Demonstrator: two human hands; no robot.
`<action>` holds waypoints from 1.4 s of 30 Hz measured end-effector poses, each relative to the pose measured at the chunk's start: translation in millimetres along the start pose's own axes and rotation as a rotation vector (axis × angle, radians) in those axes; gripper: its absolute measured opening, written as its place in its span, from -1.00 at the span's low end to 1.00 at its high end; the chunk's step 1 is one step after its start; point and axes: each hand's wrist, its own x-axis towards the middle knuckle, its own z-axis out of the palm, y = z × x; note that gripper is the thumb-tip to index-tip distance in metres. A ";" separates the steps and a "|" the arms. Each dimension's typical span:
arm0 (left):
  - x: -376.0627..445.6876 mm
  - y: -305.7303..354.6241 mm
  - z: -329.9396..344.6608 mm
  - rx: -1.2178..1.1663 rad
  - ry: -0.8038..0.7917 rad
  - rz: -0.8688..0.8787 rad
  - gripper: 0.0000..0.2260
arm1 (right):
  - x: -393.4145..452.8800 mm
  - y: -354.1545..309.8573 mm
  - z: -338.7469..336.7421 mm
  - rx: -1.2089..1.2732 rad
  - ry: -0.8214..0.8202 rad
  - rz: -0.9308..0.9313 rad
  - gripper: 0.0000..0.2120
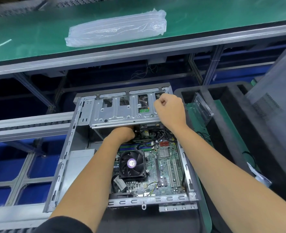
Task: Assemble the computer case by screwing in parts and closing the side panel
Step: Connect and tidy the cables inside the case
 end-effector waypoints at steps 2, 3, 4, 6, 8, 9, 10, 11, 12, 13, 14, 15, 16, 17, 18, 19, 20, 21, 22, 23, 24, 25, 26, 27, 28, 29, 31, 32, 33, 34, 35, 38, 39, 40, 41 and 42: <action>1.6 0.3 2.8 0.022 0.002 0.039 -0.77 | 0.1 0.5 0.3 -0.002 0.003 0.001 -0.75; 1.8 0.5 3.7 0.031 0.000 0.048 -0.73 | 0.1 0.6 0.4 -0.006 0.002 0.001 -0.75; 2.0 1.2 4.4 0.039 0.001 0.053 -0.72 | 0.1 0.5 0.7 -0.010 0.001 0.001 -0.75; 1.9 3.0 5.0 0.030 0.009 0.050 -0.75 | 0.5 0.3 1.2 -0.011 0.002 0.002 -0.76; 2.3 4.0 5.0 0.014 0.023 0.050 -0.77 | 0.5 -0.1 1.0 -0.010 0.003 0.003 -0.76; 2.3 3.7 4.7 0.014 0.021 0.050 -0.79 | 0.5 -0.4 0.7 -0.009 0.003 0.003 -0.76; 1.8 2.3 4.6 0.020 0.010 0.045 -0.80 | 0.1 -0.7 0.5 -0.005 0.001 0.004 -0.76; 1.7 0.7 4.6 0.025 0.000 0.039 -0.82 | -0.3 -1.1 0.2 -0.001 0.000 0.005 -0.76; 1.9 -1.2 5.1 0.025 0.004 0.037 -0.84 | -0.9 -1.4 0.3 0.002 -0.004 0.007 -0.76; 2.1 -2.2 5.5 0.026 0.019 0.038 -0.85 | -1.6 -1.7 -0.1 0.003 -0.005 0.007 -0.75; 2.9 -2.4 6.3 0.032 0.046 0.044 -0.84 | -2.2 -1.8 -0.5 0.004 -0.006 0.006 -0.75; 3.3 -1.8 7.1 0.039 0.073 0.048 -0.83 | -2.5 -1.8 -0.7 0.006 -0.005 0.004 -0.75; 3.7 -0.6 7.6 0.043 0.088 0.048 -0.82 | -2.7 -1.7 -1.0 0.008 -0.004 0.002 -0.75; 3.6 1.5 7.5 0.044 0.084 0.042 -0.84 | -2.7 -1.7 -1.2 0.008 -0.003 0.001 -0.75; 3.3 3.6 7.3 0.045 0.067 0.026 -0.87 | -2.8 -1.6 -1.5 0.008 -0.003 0.001 -0.75; 3.7 5.0 7.1 0.049 0.049 0.006 -0.89 | -2.6 -1.7 -1.7 0.009 -0.002 0.000 -0.75; 4.9 6.0 7.1 0.053 0.039 -0.013 -0.88 | -2.5 -1.6 -2.1 0.010 -0.001 -0.001 -0.75; 5.5 6.9 7.5 0.058 0.037 -0.026 -0.84 | -2.5 -1.8 -2.2 0.010 0.000 -0.003 -0.74; 6.1 8.2 7.9 0.066 0.046 -0.036 -0.81 | -2.6 -2.1 -2.1 0.007 -0.001 -0.005 -0.74; 6.3 9.3 8.9 0.078 0.061 -0.042 -0.78 | -2.8 -2.3 -2.2 0.004 -0.002 -0.007 -0.74; 6.7 10.4 10.1 0.093 0.077 -0.045 -0.76 | -3.0 -2.6 -2.1 0.002 -0.003 -0.008 -0.74; 7.6 11.4 11.5 0.107 0.090 -0.043 -0.74 | -3.0 -2.8 -2.2 0.002 -0.003 -0.010 -0.74; 8.6 11.8 12.8 0.117 0.103 -0.038 -0.73 | -2.9 -3.0 -2.5 0.000 -0.003 -0.012 -0.74; 9.4 12.2 13.7 0.126 0.120 -0.031 -0.73 | -2.7 -3.3 -2.6 -0.002 -0.003 -0.013 -0.74; 9.8 12.4 14.3 0.140 0.139 -0.022 -0.74 | -2.7 -3.5 -2.7 -0.006 -0.004 -0.016 -0.74; 10.1 12.4 15.2 0.157 0.158 -0.013 -0.74 | -2.8 -3.5 -2.7 -0.008 -0.005 -0.015 -0.75; 11.1 12.2 16.5 0.180 0.182 -0.008 -0.74 | -2.6 -3.3 -2.6 -0.009 -0.007 -0.010 -0.75; 11.2 12.9 16.8 0.181 0.181 -0.011 -0.74 | -2.7 -3.0 -2.4 -0.014 -0.008 -0.006 -0.75; 11.0 13.5 16.9 0.177 0.174 -0.014 -0.74 | -2.7 -2.7 -2.3 -0.019 -0.010 -0.003 -0.75; 11.2 14.0 16.5 0.171 0.165 -0.017 -0.74 | -2.6 -2.6 -2.1 -0.024 -0.013 -0.001 -0.76; 11.5 14.0 16.6 0.164 0.156 -0.022 -0.74 | -2.8 -2.4 -1.9 -0.027 -0.015 -0.001 -0.76; 13.4 12.9 18.0 0.159 0.159 -0.040 -0.71 | -3.2 -2.0 -2.0 -0.035 -0.022 -0.006 -0.75; 14.1 12.3 18.5 0.168 0.161 -0.042 -0.71 | -3.3 -2.1 -2.0 -0.038 -0.027 -0.005 -0.75; 14.4 11.8 18.9 0.181 0.159 -0.044 -0.70 | -3.5 -2.2 -1.8 -0.040 -0.031 -0.006 -0.74; 14.8 11.5 18.9 0.190 0.155 -0.049 -0.69 | -3.8 -2.5 -1.8 -0.043 -0.034 -0.007 -0.74; 15.5 11.5 18.7 0.194 0.148 -0.054 -0.69 | -4.0 -3.0 -1.9 -0.046 -0.036 -0.007 -0.74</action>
